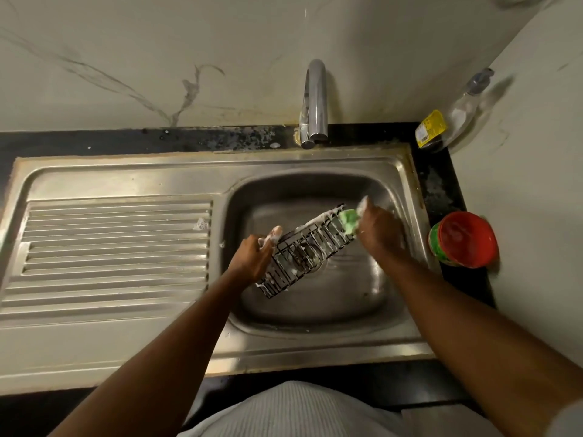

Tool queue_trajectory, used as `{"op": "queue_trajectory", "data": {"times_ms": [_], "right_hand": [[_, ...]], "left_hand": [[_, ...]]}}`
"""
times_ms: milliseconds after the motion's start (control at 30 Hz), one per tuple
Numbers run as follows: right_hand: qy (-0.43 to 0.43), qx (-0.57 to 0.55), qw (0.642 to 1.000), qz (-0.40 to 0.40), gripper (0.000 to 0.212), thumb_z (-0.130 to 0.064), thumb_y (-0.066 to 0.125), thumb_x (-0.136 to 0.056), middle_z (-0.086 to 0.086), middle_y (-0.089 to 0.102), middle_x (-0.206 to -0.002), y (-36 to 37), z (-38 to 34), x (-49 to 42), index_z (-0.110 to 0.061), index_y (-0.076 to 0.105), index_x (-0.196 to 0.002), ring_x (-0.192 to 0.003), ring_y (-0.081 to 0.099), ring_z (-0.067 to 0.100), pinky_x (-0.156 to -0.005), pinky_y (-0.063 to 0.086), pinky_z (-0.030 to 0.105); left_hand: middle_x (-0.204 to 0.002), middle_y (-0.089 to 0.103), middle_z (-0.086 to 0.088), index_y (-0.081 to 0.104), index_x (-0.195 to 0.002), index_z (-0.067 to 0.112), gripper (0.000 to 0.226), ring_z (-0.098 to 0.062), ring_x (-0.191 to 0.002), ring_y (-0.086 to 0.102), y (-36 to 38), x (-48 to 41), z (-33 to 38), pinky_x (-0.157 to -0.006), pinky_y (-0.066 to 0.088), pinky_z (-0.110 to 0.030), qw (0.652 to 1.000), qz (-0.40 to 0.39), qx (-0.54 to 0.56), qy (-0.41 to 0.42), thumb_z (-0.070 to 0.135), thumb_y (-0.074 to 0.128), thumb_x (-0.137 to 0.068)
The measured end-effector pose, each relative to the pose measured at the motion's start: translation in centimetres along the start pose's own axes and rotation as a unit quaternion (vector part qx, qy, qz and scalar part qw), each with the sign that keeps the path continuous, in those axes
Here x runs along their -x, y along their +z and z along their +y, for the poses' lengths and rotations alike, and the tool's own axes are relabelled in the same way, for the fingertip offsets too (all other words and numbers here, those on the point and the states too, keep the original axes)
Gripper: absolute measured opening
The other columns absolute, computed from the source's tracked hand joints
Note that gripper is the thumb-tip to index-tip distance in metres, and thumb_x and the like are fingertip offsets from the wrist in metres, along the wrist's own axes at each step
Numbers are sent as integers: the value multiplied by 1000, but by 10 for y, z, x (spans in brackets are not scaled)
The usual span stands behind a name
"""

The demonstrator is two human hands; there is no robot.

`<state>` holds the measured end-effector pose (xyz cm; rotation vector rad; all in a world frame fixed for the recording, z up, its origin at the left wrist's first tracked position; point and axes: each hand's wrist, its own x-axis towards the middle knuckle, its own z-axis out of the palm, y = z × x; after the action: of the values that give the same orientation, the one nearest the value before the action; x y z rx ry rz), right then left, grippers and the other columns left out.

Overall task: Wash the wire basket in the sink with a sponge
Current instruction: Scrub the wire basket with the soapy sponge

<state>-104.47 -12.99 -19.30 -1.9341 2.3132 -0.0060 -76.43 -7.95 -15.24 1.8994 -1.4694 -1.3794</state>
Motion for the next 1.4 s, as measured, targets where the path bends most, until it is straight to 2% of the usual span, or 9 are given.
{"op": "queue_trajectory", "data": {"times_ms": [233,467,567,667,733,833,1100,1233,1400], "right_hand": [[150,-297,941,-61,32,-3,77,-84,10,75,-108,26,-9,-6,-12,65,-113,-97,70,29,-72,45,27],[178,-321,928,-61,27,-19,49,-105,18,72,-120,41,-17,19,-8,68,-121,-112,66,38,-86,48,36],[106,-268,955,-72,39,-33,47,-106,20,65,-127,38,-25,26,-11,61,-134,-116,62,39,-93,49,41],[42,-164,985,-45,53,-31,61,-96,24,59,-133,37,-32,31,-19,53,-148,-117,57,42,-96,51,48],[29,-155,987,-44,56,-23,66,-92,25,60,-128,37,-30,30,-21,55,-147,-114,58,43,-93,52,48],[33,-240,969,-38,42,-11,61,-93,18,69,-119,26,-26,21,-17,68,-133,-108,64,37,-86,51,32],[163,-354,918,-79,28,-12,72,-94,5,75,-117,-3,-2,-16,-9,75,-122,-109,71,20,-83,50,14],[159,-379,911,-6,34,-17,77,-92,10,76,-111,-29,-28,-9,-4,72,-123,-90,70,13,-63,42,1],[76,-348,934,37,28,-3,78,-86,9,78,-98,-64,-67,23,-6,76,-114,-78,70,10,-49,40,-1]], "left_hand": [[-68,65,-3,65,-84,0,40,-2,-47,57,-9,-11,-26,-46,43,-18,998,-23,-48,-22,29,54,-109],[-77,71,-7,65,-90,15,47,-28,-71,68,6,-15,-25,-62,52,-35,984,-56,-166,18,54,41,-104],[-105,73,-17,58,-113,26,31,-37,-92,68,28,-34,-5,-75,53,-42,976,-81,-188,70,50,39,-107],[-125,66,-33,53,-143,7,46,-47,-110,67,58,-47,37,-89,56,-47,987,-48,-143,55,37,38,-112],[-115,71,-28,66,-129,1,54,-45,-99,72,75,-62,51,-80,61,-42,982,6,-169,84,42,37,-110],[-119,73,-14,70,-115,17,67,-36,-111,70,85,-69,67,-93,58,-40,984,-28,-176,-31,69,39,-88],[-122,75,-7,71,-127,16,107,-24,-110,70,52,-53,67,-95,57,-41,996,68,-65,4,100,35,-72],[-78,77,-5,78,-86,13,78,-19,-67,69,40,-48,61,-57,51,-31,989,147,7,35,85,47,-88],[-56,64,-1,61,-62,17,61,-26,-54,64,33,-39,71,-50,50,-41,976,189,72,75,64,48,-98]]}}
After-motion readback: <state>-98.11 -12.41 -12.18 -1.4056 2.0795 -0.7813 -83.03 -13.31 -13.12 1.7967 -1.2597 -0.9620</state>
